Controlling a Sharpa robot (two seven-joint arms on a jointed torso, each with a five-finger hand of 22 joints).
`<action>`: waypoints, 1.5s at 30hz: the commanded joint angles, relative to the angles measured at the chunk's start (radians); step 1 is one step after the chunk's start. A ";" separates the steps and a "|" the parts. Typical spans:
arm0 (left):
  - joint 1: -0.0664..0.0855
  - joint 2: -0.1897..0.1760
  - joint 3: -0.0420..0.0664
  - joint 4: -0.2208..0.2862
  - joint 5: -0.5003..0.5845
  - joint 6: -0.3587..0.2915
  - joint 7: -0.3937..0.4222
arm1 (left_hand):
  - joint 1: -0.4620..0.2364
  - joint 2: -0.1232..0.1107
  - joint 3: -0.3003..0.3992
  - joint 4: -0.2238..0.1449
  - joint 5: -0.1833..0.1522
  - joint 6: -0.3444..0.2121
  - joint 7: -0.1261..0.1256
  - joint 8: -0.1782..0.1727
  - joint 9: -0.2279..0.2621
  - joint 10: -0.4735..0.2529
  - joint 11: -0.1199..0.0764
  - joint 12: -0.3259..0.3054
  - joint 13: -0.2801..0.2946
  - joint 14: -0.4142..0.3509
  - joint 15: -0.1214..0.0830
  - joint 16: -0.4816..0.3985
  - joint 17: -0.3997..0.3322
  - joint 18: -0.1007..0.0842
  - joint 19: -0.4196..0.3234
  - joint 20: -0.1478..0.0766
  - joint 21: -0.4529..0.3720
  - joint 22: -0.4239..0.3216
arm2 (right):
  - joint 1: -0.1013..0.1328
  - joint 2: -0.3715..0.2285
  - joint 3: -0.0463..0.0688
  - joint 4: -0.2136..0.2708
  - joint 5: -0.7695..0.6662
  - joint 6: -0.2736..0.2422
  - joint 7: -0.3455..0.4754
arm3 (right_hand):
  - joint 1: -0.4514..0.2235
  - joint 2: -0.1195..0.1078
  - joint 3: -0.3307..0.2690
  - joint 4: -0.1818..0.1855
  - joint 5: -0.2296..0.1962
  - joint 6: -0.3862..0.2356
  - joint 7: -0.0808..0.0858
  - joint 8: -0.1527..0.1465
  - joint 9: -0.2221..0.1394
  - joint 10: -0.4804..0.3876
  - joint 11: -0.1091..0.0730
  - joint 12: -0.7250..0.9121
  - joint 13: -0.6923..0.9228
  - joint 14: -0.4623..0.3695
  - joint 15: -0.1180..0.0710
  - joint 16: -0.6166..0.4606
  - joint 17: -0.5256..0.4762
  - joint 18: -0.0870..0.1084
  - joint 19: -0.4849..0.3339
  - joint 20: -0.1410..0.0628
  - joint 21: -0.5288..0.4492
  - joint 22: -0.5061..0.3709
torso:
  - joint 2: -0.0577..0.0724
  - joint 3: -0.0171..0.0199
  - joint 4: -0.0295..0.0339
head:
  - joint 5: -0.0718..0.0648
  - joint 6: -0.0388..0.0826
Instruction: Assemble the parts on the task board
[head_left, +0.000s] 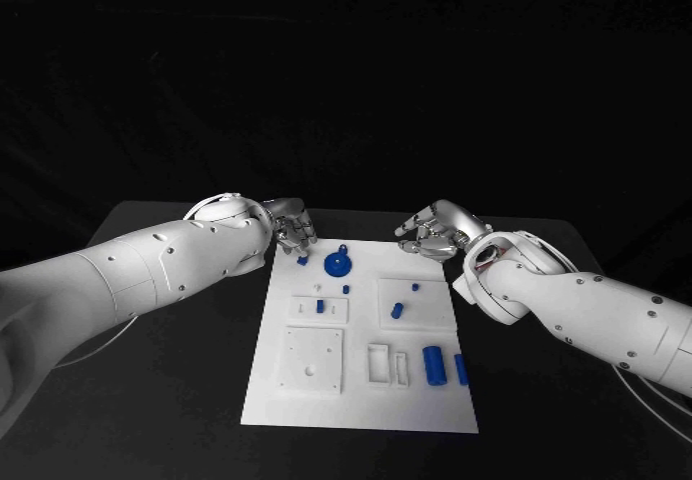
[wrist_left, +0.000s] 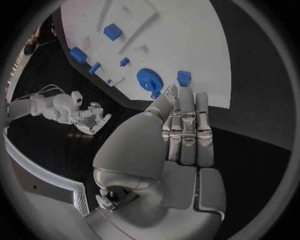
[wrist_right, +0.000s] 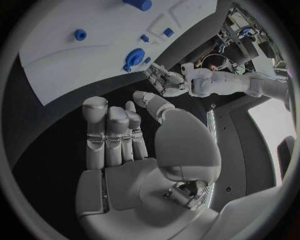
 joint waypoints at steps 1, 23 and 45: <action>-0.002 0.002 -0.002 -0.002 -0.115 -0.012 0.046 | -0.011 -0.005 -0.003 -0.010 -0.010 -0.021 -0.001 -0.004 -0.002 -0.028 -0.003 -0.004 0.000 -0.001 0.008 -0.005 0.000 0.008 -0.008 0.001 0.005 0.023 | 0.000 0.000 0.001 0.001 -0.001 -0.001 0.007 | -0.002 0.000 -0.007 0.001 0.003 -0.008 -0.001 -0.002 -0.001 -0.004 0.000 -0.001 -0.001 -0.004 0.004 -0.004 -0.001 0.008 0.031 0.002 -0.005 0.078 | 0.000 0.0008 0.0012 | 0.001 0.000; -0.020 0.019 -0.006 -0.030 -0.156 0.050 0.024 | -0.018 -0.002 0.002 -0.008 -0.010 -0.040 0.014 -0.004 -0.004 -0.130 0.007 -0.008 -0.002 0.013 0.011 0.014 0.006 0.014 0.006 0.007 -0.010 0.023 | 0.000 0.000 0.001 0.005 -0.001 0.000 0.006 | -0.002 0.000 -0.007 0.001 0.003 -0.008 -0.001 -0.002 -0.001 -0.004 0.000 -0.001 -0.001 -0.004 0.004 -0.004 -0.001 0.008 0.031 0.002 -0.005 0.078 | 0.000 0.0015 0.0014 | 0.004 -0.005; -0.039 0.037 -0.008 -0.062 -0.154 0.050 0.029 | -0.039 0.011 0.048 0.002 -0.002 -0.025 0.018 -0.004 -0.004 -0.109 0.007 -0.010 -0.003 0.030 0.007 0.093 0.027 0.022 0.016 0.005 0.022 0.025 | 0.000 0.003 0.001 0.006 -0.001 0.000 0.006 | -0.002 0.000 -0.007 0.002 0.003 -0.008 -0.001 -0.002 -0.001 -0.004 0.000 0.000 0.000 -0.004 0.004 -0.004 -0.001 0.008 0.031 0.002 -0.006 0.079 | -0.002 0.0023 0.0026 | 0.023 0.006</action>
